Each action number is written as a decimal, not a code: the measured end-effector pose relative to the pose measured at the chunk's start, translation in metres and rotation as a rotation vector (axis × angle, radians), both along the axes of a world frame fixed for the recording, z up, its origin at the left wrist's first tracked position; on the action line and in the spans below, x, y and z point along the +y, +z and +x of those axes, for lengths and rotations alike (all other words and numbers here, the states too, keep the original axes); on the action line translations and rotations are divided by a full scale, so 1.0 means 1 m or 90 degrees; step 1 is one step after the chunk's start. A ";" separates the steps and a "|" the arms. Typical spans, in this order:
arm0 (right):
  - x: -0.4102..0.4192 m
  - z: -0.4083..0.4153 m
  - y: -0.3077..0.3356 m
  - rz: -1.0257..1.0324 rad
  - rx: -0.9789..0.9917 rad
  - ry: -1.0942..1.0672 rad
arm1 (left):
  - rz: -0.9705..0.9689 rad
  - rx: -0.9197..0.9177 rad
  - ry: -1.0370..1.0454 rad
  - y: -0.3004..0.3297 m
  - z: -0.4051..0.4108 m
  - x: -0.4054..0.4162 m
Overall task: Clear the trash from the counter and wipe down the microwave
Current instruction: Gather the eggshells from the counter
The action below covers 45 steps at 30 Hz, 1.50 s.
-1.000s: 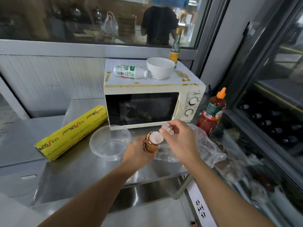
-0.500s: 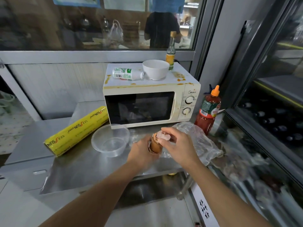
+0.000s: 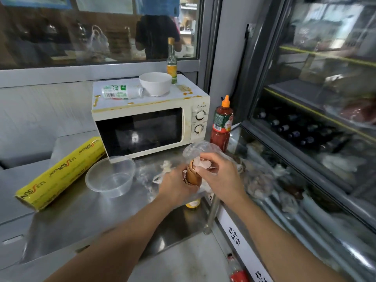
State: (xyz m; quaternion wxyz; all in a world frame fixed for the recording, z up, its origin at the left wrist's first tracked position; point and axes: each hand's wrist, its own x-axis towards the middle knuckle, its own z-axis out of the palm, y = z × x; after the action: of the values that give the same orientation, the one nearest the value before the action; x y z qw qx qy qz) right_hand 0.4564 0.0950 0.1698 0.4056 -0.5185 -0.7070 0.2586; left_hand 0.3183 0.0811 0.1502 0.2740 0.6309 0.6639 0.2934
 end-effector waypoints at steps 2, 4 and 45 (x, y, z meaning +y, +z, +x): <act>-0.018 0.008 0.002 0.005 -0.001 -0.033 | 0.012 0.001 -0.029 0.000 0.006 -0.009; -0.040 0.015 0.005 0.003 -0.002 -0.064 | 0.019 -0.005 -0.071 0.001 0.012 -0.020; -0.715 0.286 0.058 -0.007 -0.038 -0.815 | -0.081 -0.188 -0.798 0.032 0.381 -0.565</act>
State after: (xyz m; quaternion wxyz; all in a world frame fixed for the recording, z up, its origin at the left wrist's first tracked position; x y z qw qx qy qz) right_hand 0.7423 -0.6202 0.2283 0.4569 -0.8472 -0.2672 -0.0455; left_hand 0.6995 -0.4838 0.1822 0.5187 0.8344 0.1411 0.1220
